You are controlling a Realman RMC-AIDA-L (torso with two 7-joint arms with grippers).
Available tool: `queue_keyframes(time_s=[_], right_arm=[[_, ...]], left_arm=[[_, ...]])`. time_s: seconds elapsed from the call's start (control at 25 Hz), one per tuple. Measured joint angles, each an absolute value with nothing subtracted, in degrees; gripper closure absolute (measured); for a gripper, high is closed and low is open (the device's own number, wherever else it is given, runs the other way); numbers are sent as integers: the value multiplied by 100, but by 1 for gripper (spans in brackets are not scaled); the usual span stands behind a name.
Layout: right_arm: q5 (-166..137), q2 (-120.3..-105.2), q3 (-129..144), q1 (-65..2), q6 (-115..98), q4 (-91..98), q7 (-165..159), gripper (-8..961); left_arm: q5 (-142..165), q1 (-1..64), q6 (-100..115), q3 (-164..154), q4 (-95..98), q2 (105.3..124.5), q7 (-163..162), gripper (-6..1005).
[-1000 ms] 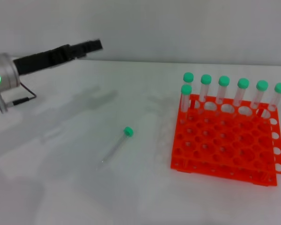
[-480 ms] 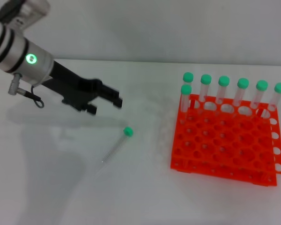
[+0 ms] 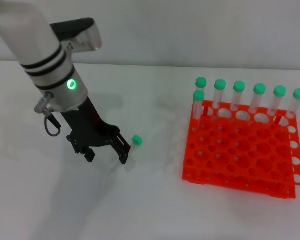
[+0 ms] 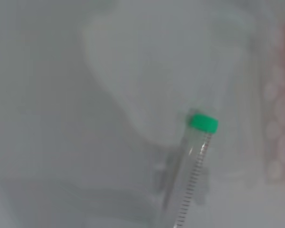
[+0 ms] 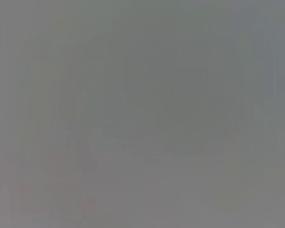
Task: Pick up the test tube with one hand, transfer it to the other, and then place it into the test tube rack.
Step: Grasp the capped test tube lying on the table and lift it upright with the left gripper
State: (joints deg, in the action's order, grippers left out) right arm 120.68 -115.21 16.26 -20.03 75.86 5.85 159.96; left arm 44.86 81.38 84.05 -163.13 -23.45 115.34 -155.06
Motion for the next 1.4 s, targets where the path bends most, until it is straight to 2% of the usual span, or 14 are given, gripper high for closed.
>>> queue_keyframes(time_s=[0.12,0.36,0.68,1.32,1.4], right_arm=[[12068,-11522,1626,-2012,7566,583,15996,88],[12068,-11522,1626,-2011,7561,570,15996,89],[12067,-11522,1626,-2014,7558,571,15993,89],[12067,-11522,1626,-2003,7558,564,15960,91],[12067,-11522,1626,-1995,7558,563,15959,91]], left_arm=[[4810,8222,8266,-16313,-2341,11668,-15539,124],[5258,8293,7858,-16313,-2268,11825,-15569,202],[5604,8307,7258,-16304,-1683,11850,-15567,302],[6009,8297,6805,-16303,-1009,11903,-15662,322],[6031,8297,6797,-16303,-1006,11904,-15688,370]])
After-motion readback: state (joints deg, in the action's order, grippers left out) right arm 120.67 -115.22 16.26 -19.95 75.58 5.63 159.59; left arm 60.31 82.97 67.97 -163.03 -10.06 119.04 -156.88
